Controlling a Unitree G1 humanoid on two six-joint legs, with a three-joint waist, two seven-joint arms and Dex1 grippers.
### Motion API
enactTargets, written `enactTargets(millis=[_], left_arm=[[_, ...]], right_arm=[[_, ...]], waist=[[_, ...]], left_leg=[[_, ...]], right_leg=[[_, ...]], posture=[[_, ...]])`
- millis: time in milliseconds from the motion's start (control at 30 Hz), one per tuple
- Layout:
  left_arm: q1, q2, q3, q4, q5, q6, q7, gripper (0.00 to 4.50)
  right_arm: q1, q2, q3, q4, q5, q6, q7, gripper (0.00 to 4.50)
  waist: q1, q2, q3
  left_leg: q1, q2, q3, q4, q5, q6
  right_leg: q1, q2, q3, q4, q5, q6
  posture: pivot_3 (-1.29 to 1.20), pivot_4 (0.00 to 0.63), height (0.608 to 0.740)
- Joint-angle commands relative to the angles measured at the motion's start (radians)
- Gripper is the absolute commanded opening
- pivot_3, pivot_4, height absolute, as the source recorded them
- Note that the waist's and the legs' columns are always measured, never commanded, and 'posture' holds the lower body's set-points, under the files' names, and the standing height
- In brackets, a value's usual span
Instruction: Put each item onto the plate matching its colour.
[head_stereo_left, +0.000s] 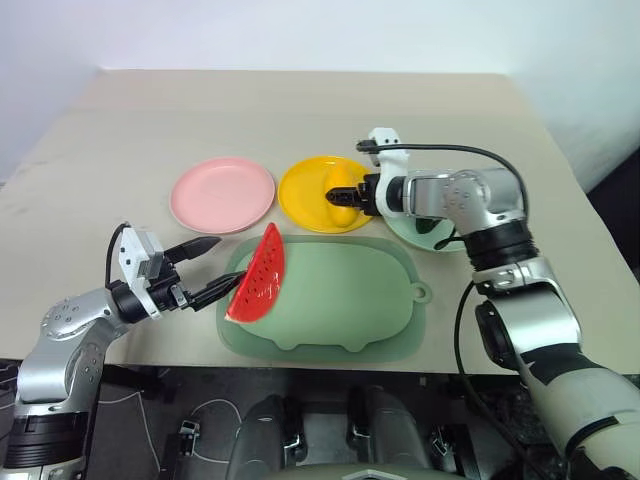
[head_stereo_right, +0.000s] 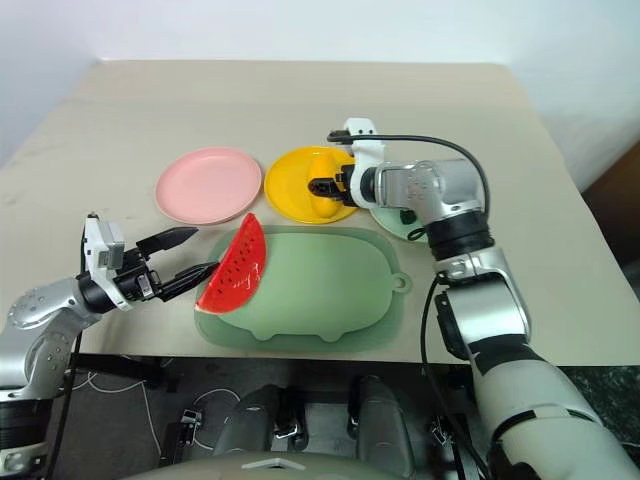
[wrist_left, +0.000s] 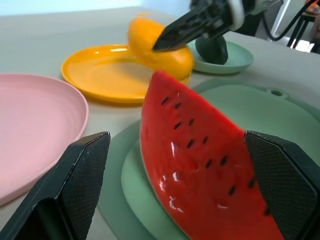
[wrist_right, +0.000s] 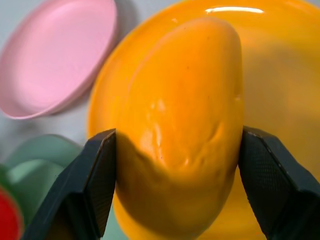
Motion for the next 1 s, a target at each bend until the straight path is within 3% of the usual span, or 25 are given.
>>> enactTargets(millis=[33, 133, 267, 467, 567, 767, 900, 1000], left_arm=[[0.02, 0.009, 0.043, -0.06, -0.022, -0.006, 0.015, 4.5], [0.03, 0.01, 0.055, -0.071, -0.025, -0.003, 0.022, 4.5], [0.041, 0.015, 0.067, -0.068, -0.028, -0.009, 0.018, 4.5], [0.045, 0.022, 0.08, -0.055, -0.027, -0.014, 0.01, 4.5], [0.042, 0.026, 0.084, -0.052, -0.03, -0.016, 0.007, 4.5], [0.043, 0.024, 0.08, -0.054, -0.032, -0.018, 0.0, 4.5], [0.036, 0.025, 0.073, -0.062, -0.034, -0.008, 0.003, 4.5], [0.029, 0.027, 0.07, -0.066, -0.037, 0.001, 0.006, 4.5]], right_arm=[[-0.087, 0.056, -0.002, 0.123, -0.091, -0.12, 0.072, 3.22], [-0.124, 0.09, -0.015, 0.22, -0.153, -0.189, 0.112, 3.22], [-0.159, 0.11, -0.039, 0.3, -0.203, -0.224, 0.151, 4.46], [-0.18, 0.093, -0.079, 0.272, -0.241, -0.208, 0.212, 4.46], [-0.112, 0.041, -0.087, 0.053, -0.214, -0.143, 0.283, 4.46], [0.203, -0.045, -0.143, -0.495, -0.12, -0.102, 0.349, 4.46], [0.382, -0.037, -0.207, -0.744, -0.059, -0.169, 0.346, 4.46], [0.483, -0.08, -0.179, -0.875, -0.058, -0.166, 0.362, 4.46]], waist=[[-0.004, 0.0, 0.0], [-0.007, 0.0, 0.0], [-0.005, 0.0, 0.0], [-0.011, 0.0, 0.0], [-0.01, 0.0, 0.0], [0.0, -0.001, -0.001], [0.004, 0.0, 0.0], [0.005, -0.001, -0.001]], left_leg=[[0.0, 0.0, 0.0, 0.0, 0.0, 0.0], [0.0, 0.0, 0.0, 0.0, 0.0, -0.001], [0.0, 0.0, 0.0, 0.0, 0.0, -0.001], [0.0, 0.0, 0.0, 0.001, 0.0, -0.001], [-0.001, 0.0, -0.001, 0.001, 0.0, -0.001], [-0.001, 0.0, -0.002, 0.001, 0.0, -0.001], [-0.001, 0.0, -0.002, 0.002, 0.0, -0.001], [-0.001, 0.0, -0.002, 0.002, 0.0, -0.001]], right_leg=[[0.0, 0.0, 0.0, 0.0, 0.0, 0.0], [0.0, 0.0, 0.0, 0.001, 0.0, 0.0], [0.0, 0.0, 0.0, 0.001, 0.0, 0.0], [-0.001, -0.001, 0.0, 0.002, 0.0, 0.0], [-0.001, -0.001, 0.0, 0.002, 0.0, 0.0], [-0.001, -0.002, 0.0, 0.002, 0.0, 0.0], [-0.001, -0.002, 0.0, 0.002, 0.0, 0.0], [-0.001, -0.002, 0.0, 0.002, 0.0, 0.0]], posture=[[0.0, 0.15, 0.696], [0.0, 0.15, 0.696], [0.0, 0.15, 0.696], [0.0, 0.15, 0.696], [0.0, 0.15, 0.696], [0.0, 0.15, 0.696], [0.0, 0.15, 0.696], [0.0, 0.15, 0.696]])
